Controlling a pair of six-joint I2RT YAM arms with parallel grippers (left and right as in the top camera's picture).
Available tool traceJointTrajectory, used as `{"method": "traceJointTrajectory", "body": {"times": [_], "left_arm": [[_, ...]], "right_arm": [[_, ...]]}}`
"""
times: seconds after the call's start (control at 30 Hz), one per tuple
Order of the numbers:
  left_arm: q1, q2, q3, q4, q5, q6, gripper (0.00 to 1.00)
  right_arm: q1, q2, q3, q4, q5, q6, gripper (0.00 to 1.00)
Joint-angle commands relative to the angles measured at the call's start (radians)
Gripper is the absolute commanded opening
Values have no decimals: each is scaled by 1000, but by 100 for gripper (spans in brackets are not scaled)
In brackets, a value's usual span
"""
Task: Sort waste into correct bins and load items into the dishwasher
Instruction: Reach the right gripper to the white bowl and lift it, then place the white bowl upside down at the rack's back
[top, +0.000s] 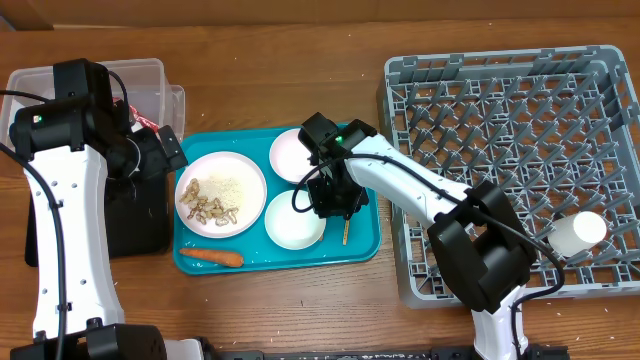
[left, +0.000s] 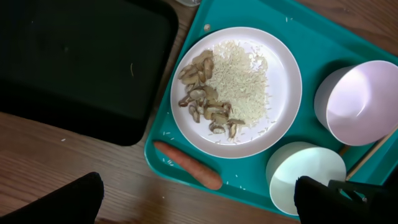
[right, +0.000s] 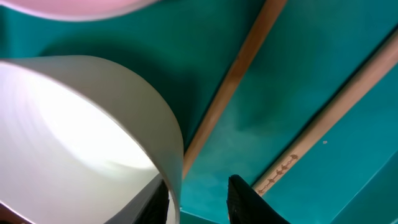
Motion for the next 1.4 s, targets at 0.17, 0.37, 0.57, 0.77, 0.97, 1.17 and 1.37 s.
{"method": "traceJointTrajectory", "body": {"times": [0.17,0.37,0.57,0.77,0.97,1.17,1.37], "left_arm": [[1,-3,14,-3,-3,-13,100],[1,-3,14,-3,-3,-13,100],[1,-3,14,-3,-3,-13,100],[1,-3,14,-3,-3,-13,100],[0,-3,14,-3,-3,-13,100],[0,-3,14,-3,-3,-13,100],[0,-3,14,1,-3,-13,100]], "right_arm": [[2,2,-34,31,-34,5,11],[0,-26,0,9,-31,-12,4],[-35,-164,129,-101,147,-25,4],[-172,-372,188,-130,570,-25,4],[-359,-414,183,-80,1023,14,4],[-537,-372,154,65,1358,83,4],[-701,-290,144,300,1585,21,4]]}}
